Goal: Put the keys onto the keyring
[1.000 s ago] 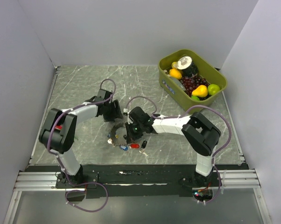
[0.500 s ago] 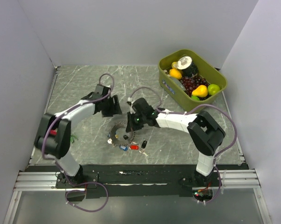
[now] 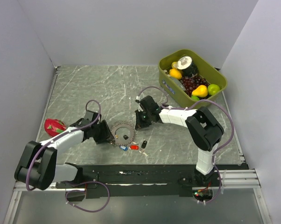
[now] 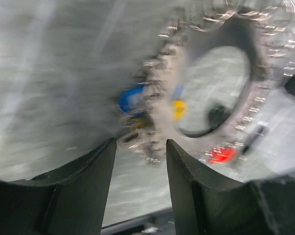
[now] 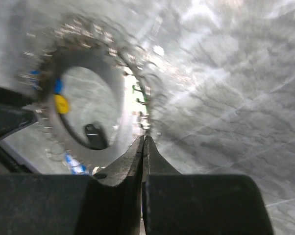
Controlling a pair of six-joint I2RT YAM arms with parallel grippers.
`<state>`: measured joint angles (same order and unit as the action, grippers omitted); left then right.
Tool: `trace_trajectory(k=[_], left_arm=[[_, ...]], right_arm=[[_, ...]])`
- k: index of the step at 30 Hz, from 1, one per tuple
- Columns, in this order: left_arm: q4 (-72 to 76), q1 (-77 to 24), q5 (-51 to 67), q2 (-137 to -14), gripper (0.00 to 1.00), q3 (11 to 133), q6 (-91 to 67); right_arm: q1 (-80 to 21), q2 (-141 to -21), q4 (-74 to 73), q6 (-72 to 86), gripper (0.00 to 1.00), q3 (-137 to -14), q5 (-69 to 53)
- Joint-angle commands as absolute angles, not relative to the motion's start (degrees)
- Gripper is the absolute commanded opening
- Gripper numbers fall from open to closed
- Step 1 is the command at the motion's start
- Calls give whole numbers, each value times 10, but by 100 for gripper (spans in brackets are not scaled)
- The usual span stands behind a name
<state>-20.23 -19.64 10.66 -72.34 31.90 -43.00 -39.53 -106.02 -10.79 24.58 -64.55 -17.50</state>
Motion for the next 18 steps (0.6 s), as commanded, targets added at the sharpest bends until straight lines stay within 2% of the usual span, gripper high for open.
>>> trace_trajectory(k=[1, 8, 18], left_arm=[[-89, -199, 178, -756, 53, 299, -480], [-40, -198, 194, -877, 52, 356, -464], [-141, -200, 175, -1045, 50, 587, -342]], right_arm=[[-398, -1074, -120, 253, 4, -650, -169], [-404, -1072, -105, 258, 4, -621, -199], [-464, -1039, -87, 297, 3, -591, -225]])
